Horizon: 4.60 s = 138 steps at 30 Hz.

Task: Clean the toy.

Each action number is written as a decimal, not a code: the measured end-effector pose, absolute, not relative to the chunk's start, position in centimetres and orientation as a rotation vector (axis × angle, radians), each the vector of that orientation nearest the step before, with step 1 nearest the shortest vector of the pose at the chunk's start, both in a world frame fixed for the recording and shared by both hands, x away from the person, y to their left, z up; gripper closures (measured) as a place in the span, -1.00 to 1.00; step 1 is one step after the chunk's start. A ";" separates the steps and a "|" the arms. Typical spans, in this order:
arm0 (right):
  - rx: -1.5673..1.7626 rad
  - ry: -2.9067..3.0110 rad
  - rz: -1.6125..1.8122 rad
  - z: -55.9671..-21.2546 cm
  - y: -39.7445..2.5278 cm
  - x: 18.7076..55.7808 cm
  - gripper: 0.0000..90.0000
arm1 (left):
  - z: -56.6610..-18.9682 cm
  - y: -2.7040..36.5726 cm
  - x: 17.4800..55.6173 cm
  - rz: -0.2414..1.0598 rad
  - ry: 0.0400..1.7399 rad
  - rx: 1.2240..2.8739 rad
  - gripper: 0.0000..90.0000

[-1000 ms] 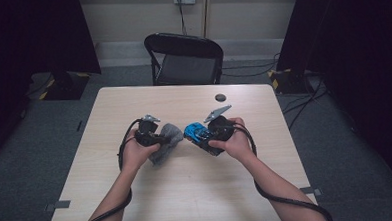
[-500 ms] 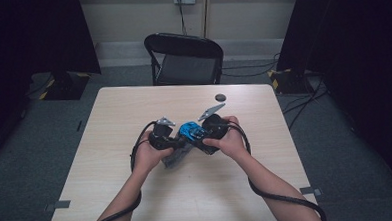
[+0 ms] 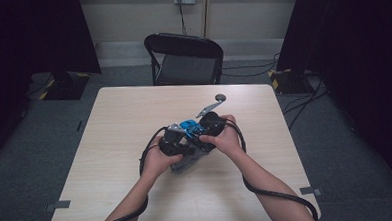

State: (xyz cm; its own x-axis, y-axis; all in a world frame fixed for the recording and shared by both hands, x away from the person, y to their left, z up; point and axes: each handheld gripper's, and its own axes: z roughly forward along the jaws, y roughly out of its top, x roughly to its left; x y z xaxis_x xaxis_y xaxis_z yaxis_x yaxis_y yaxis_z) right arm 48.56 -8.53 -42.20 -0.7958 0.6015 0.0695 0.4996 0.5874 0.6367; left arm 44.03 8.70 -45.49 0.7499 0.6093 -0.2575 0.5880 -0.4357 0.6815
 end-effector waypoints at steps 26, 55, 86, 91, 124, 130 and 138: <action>0.959 2.632 1.032 -41.7 -11.0 48.3 -0.37 | -44.3 14.4 46.3 0.136 1.056 2.117 0.74; 0.902 2.673 1.018 -42.8 -10.6 46.7 -0.37 | -45.7 15.5 46.4 0.221 0.971 2.156 0.11; 0.902 2.679 1.020 -43.0 -10.6 46.6 -0.37 | -48.2 14.7 46.1 0.223 0.902 2.253 0.18; 0.911 2.673 1.018 -43.0 -10.9 46.7 -0.37 | -48.6 14.5 46.2 0.246 0.840 2.271 -0.04; 0.938 2.661 1.015 -43.0 -10.8 47.2 -0.37 | -46.0 11.4 44.6 0.182 0.825 2.128 0.81; 0.949 2.656 1.018 -42.9 -10.3 47.6 -0.37 | -46.1 10.9 44.1 0.161 0.806 2.115 0.81; 0.974 2.653 1.006 -42.9 -9.6 48.2 -0.37 | -46.6 9.8 43.3 0.126 0.780 2.103 0.80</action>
State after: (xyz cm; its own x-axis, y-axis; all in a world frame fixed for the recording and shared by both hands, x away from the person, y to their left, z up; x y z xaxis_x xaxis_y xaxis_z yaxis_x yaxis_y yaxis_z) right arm 48.20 -9.62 -42.95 -0.7802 0.6188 0.0915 0.5240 0.5666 0.6359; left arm 43.30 9.85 -46.62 0.7992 0.5717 -0.1857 0.4844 -0.4296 0.7621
